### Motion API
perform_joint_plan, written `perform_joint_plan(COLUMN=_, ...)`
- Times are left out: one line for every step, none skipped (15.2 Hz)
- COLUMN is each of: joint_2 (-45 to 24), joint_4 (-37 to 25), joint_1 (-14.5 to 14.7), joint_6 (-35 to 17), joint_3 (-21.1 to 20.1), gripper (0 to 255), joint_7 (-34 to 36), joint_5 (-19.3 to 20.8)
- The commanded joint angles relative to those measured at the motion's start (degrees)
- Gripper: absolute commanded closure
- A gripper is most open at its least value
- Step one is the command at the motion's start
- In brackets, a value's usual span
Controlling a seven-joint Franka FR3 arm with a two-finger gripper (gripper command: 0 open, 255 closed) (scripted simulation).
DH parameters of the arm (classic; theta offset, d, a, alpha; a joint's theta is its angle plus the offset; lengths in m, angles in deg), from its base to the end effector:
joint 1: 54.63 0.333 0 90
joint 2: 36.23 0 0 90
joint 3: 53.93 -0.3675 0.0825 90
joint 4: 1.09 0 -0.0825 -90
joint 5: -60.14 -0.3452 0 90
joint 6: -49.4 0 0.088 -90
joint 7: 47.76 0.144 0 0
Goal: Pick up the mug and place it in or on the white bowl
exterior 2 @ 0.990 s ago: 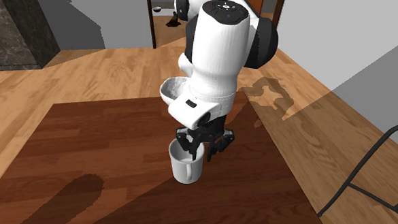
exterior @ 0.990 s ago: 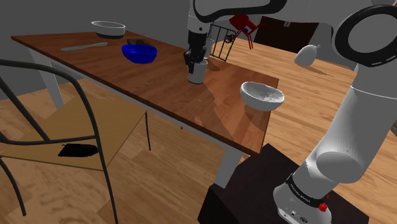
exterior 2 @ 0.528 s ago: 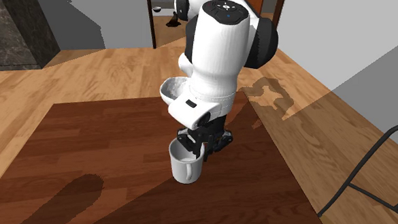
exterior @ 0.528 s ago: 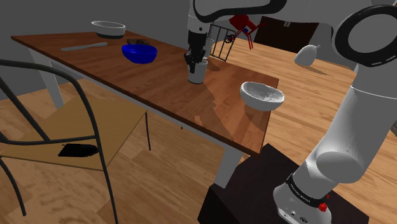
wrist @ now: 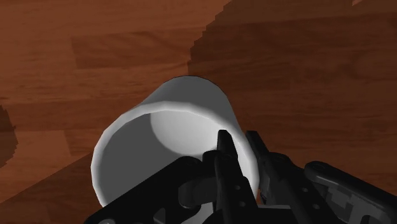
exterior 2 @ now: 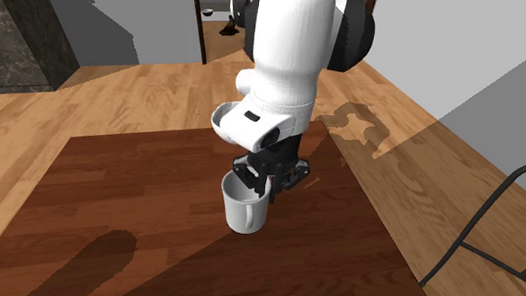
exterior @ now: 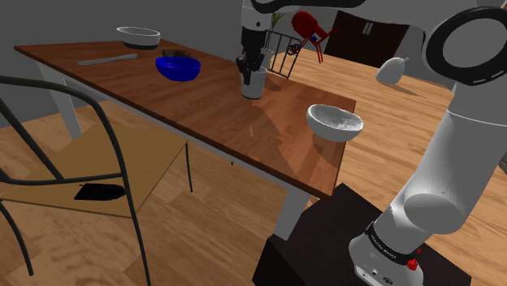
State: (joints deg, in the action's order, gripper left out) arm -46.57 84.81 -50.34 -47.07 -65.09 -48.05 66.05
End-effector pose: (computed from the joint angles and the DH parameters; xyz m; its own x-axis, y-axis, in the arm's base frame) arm 0.5722 0.1330 0.5826 0.9602 0.2792 0.0068 0.2781 -0.9581 0.0678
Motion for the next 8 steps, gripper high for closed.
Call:
perform_joint_plan(joint_2=-0.18, joint_4=-1.63, joint_1=0.09, joint_6=1.47, joint_3=-0.04, gripper=255, joint_7=-0.01, joint_5=0.02)
perform_joint_plan(joint_2=-0.33, joint_4=-2.62, joint_1=0.13, joint_6=2.30, joint_3=-0.06, gripper=255, joint_7=-0.05, joint_5=0.05)
perform_joint_plan(joint_2=-0.50, joint_4=-3.62, joint_1=0.17, joint_6=3.14, joint_3=-0.07, gripper=255, joint_7=-0.08, joint_5=0.08)
perform_joint_plan(joint_2=-0.69, joint_4=-4.66, joint_1=0.22, joint_6=3.99, joint_3=-0.09, gripper=255, joint_7=-0.12, joint_5=0.11)
perform_joint_plan(joint_2=-0.90, joint_4=-5.73, joint_1=0.27, joint_6=4.85, joint_3=-0.10, gripper=255, joint_7=-0.15, joint_5=0.15)
perform_joint_plan(joint_2=-1.13, joint_4=-6.82, joint_1=0.33, joint_6=5.72, joint_3=-0.12, gripper=255, joint_7=-0.18, joint_5=0.20)
perform_joint_plan(joint_2=-1.39, joint_4=-7.95, joint_1=0.38, joint_6=6.60, joint_3=-0.13, gripper=255, joint_7=-0.21, joint_5=0.25)
perform_joint_plan(joint_2=-1.66, joint_4=-9.12, joint_1=0.45, joint_6=7.50, joint_3=-0.15, gripper=255, joint_7=-0.24, joint_5=0.31)
